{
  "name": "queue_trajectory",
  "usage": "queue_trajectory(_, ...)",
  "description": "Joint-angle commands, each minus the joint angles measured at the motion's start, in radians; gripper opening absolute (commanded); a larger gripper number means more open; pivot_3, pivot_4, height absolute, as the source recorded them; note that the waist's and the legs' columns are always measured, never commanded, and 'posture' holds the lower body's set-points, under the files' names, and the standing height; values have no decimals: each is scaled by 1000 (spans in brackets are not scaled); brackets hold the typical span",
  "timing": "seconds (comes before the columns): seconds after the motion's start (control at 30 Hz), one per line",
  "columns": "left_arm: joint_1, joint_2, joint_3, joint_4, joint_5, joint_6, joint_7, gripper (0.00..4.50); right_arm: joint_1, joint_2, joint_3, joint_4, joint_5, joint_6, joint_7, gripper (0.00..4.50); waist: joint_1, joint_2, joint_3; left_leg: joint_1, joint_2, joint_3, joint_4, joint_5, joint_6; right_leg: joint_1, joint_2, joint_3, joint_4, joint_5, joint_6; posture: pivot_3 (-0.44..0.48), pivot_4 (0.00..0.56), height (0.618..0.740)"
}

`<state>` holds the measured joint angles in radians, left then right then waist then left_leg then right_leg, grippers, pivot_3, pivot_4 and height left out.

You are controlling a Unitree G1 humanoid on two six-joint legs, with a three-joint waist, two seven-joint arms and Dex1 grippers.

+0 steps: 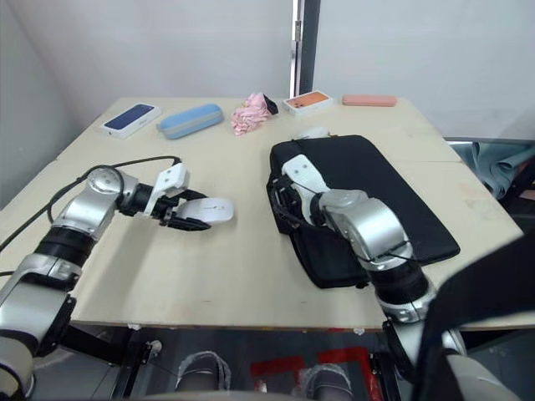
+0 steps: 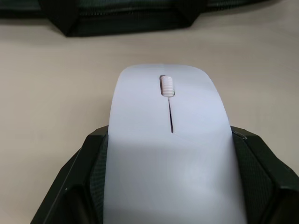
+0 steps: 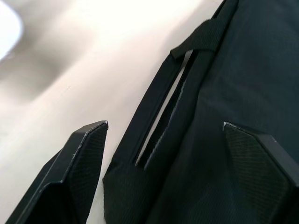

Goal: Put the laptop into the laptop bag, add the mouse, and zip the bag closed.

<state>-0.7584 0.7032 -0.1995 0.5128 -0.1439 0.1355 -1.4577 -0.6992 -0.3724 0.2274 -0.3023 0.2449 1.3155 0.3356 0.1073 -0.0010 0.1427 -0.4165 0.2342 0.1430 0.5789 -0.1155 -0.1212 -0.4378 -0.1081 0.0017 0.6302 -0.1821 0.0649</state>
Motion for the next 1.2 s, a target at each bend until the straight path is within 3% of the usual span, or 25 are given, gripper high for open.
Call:
queue_trajectory(0.03,6,9,28,-64,-18,9,3,2871,-41,-3,22,36,-34,-67,-9,4168,0,0,0,0,0,0,0,0,0,0,0,0,0,0,0,0,150,740)
queue_trajectory(0.2,22,2,33,-102,-28,35,20,2871,-81,66,-15,89,4,-118,24,4168,-5,0,0,0,0,0,0,0,0,0,0,0,0,0,0,0,150,740)
queue_trajectory(0.43,24,-1,34,-125,-34,57,34,2871,-134,-28,28,224,-107,-229,16,4168,-5,0,0,-1,0,0,0,0,0,0,0,0,0,0,0,0,150,740)
queue_trajectory(0.63,21,-5,31,-131,-36,65,36,2871,-124,-65,163,260,-218,-281,20,4168,-12,0,0,-1,0,0,-1,0,0,-1,1,0,0,0,0,0,150,740)
queue_trajectory(0.9,25,-17,32,-139,-41,75,46,2871,-143,0,131,227,-230,-195,6,4168,-10,0,0,-1,0,0,0,0,0,0,1,0,0,0,0,0,150,740)
queue_trajectory(1.2,49,-32,30,-168,-50,93,64,2871,-117,-35,221,220,-309,-187,-17,4168,-9,0,0,0,0,0,0,0,0,0,1,0,0,0,0,0,150,740)
